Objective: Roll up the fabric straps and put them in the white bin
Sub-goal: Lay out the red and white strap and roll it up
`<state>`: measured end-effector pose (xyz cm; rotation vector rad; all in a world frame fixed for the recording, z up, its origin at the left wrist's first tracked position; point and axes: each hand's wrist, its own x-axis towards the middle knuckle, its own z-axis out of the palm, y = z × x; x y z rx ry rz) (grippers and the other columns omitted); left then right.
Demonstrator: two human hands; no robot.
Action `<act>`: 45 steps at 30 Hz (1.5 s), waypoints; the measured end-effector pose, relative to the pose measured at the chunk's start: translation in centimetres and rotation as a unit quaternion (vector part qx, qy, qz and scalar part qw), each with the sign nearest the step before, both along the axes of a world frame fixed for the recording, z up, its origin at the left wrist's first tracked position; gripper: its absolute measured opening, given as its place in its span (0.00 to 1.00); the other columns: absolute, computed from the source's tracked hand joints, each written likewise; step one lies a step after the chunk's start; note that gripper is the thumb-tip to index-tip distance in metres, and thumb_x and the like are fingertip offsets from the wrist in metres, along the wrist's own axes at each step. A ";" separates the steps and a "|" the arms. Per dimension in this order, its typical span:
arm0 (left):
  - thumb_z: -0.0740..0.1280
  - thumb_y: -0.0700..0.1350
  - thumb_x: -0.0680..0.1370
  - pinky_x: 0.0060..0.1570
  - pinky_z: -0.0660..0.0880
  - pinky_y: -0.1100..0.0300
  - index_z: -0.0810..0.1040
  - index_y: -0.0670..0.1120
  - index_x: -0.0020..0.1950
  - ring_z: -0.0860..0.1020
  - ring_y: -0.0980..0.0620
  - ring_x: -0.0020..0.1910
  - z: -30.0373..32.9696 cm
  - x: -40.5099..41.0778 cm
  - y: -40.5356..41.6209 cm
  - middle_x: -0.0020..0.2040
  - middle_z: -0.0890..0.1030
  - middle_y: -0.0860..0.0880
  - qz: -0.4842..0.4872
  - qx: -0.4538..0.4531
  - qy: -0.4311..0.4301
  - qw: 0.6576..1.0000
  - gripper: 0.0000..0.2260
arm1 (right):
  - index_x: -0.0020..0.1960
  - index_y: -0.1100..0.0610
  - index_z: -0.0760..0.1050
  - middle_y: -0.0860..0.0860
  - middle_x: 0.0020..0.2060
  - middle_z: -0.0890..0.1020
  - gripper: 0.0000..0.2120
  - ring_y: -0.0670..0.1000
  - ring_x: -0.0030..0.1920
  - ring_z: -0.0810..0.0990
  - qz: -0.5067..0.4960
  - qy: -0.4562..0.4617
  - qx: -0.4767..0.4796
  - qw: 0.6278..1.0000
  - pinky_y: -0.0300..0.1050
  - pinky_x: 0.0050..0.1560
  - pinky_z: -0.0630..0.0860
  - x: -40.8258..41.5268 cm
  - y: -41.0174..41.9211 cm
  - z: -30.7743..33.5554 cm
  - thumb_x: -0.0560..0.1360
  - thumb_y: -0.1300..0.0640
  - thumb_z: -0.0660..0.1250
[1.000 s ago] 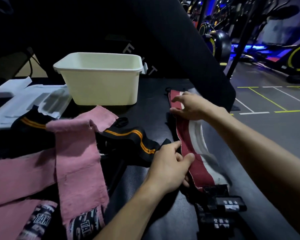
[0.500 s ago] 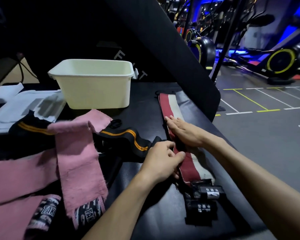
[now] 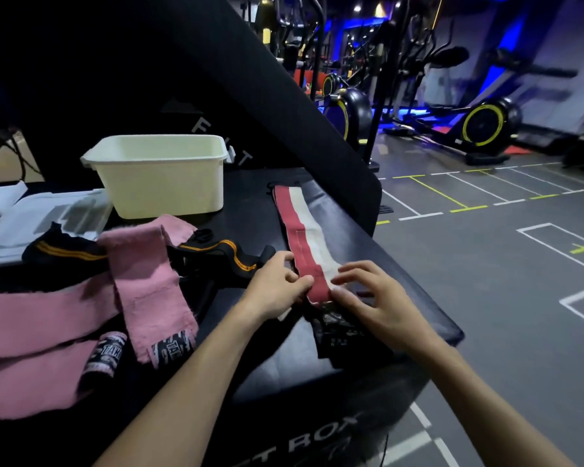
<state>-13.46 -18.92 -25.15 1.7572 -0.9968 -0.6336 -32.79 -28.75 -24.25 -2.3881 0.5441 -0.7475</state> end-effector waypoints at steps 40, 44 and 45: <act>0.79 0.49 0.73 0.41 0.76 0.62 0.85 0.56 0.46 0.81 0.58 0.45 -2.3 -6.1 7.8 0.44 0.83 0.60 0.044 -0.199 -0.253 0.946 0.06 | 0.49 0.53 0.83 0.47 0.41 0.86 0.06 0.45 0.41 0.85 0.007 -0.131 0.120 0.984 0.39 0.44 0.79 -2.5 4.3 -2.0 0.76 0.52 0.71; 0.80 0.47 0.71 0.41 0.74 0.68 0.87 0.55 0.45 0.81 0.54 0.47 -2.1 -6.0 7.8 0.48 0.79 0.58 0.044 -0.197 -0.225 0.953 0.06 | 0.54 0.51 0.82 0.44 0.46 0.86 0.12 0.49 0.45 0.86 0.026 -0.087 0.062 0.994 0.42 0.49 0.82 -3.0 4.7 -2.2 0.72 0.52 0.78; 0.81 0.46 0.71 0.41 0.74 0.69 0.87 0.54 0.45 0.82 0.54 0.48 -2.1 -6.0 7.8 0.49 0.80 0.58 0.037 -0.199 -0.219 0.954 0.06 | 0.54 0.52 0.82 0.44 0.46 0.86 0.12 0.49 0.45 0.86 0.023 -0.090 0.047 0.995 0.43 0.49 0.82 -3.0 4.7 -2.3 0.72 0.54 0.78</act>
